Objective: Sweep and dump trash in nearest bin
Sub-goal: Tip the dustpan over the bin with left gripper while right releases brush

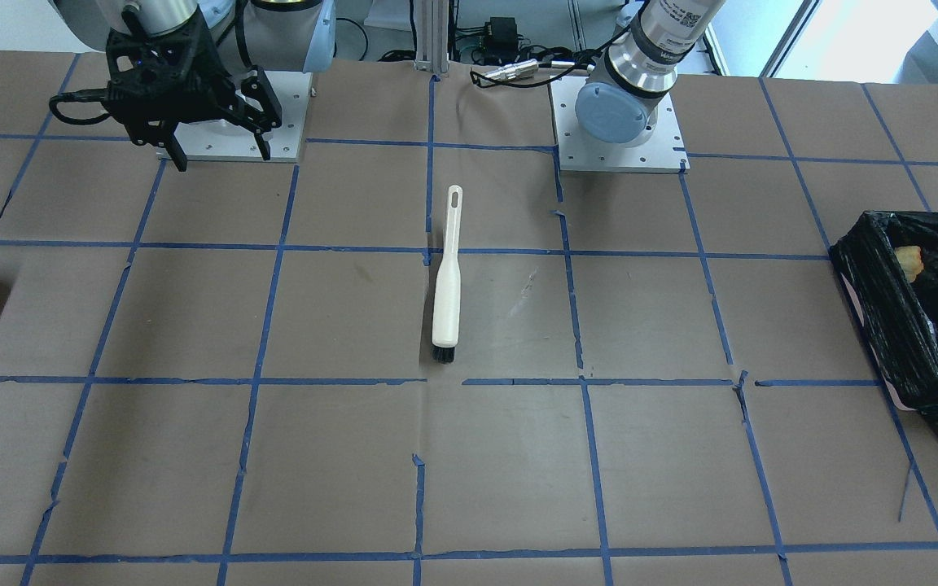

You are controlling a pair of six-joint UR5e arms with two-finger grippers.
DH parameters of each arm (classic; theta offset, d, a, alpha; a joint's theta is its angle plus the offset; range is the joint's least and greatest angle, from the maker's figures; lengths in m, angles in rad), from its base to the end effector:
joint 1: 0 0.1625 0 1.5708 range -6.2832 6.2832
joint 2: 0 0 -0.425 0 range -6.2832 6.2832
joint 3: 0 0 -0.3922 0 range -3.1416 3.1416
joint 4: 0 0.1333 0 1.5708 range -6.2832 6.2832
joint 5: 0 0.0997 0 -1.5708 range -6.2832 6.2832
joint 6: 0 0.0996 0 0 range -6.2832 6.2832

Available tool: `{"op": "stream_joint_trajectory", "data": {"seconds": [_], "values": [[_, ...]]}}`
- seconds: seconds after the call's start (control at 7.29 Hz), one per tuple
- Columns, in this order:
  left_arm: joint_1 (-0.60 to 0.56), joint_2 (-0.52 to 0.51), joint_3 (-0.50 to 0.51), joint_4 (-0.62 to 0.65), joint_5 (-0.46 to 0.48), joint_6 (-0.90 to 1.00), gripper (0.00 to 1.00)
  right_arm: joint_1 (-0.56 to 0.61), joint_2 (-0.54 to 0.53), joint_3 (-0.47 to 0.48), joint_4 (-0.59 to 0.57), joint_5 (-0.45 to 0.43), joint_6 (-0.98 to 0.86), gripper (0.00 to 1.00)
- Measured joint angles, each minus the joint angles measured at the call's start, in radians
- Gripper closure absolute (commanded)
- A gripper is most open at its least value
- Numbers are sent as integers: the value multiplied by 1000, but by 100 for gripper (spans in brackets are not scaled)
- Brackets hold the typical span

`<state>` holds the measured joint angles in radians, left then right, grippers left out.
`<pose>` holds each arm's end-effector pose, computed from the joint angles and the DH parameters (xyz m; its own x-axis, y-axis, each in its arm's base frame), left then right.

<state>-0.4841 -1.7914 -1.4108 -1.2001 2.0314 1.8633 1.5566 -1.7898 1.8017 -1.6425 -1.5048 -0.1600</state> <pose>0.4955 -0.3611 0.4989 -0.7215 0.6712 -0.1701 0.5273 0.6918 0.4933 0.1341 -0.4072 0.4794 -0.9873 -0.1489 -0.0555 -0.1450 0.9870 -0.0695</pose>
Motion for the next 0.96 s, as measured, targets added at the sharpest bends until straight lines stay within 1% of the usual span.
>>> {"op": "stream_joint_trajectory", "data": {"seconds": [0.27, 0.55, 0.69, 0.96], "values": [[-39, 50, -2, -73, -145, -2, 90, -18, 55, -94, 50, 4, 9, 0], [-121, 85, -16, -107, -304, -31, 90, -12, 135, -189, 76, 4, 23, 0], [-176, 93, -31, -112, -342, -64, 90, 2, 163, -217, 81, 1, 26, 0], [-297, 96, -76, -110, -366, -143, 90, 21, 180, -231, 85, -15, 27, 0]]}}
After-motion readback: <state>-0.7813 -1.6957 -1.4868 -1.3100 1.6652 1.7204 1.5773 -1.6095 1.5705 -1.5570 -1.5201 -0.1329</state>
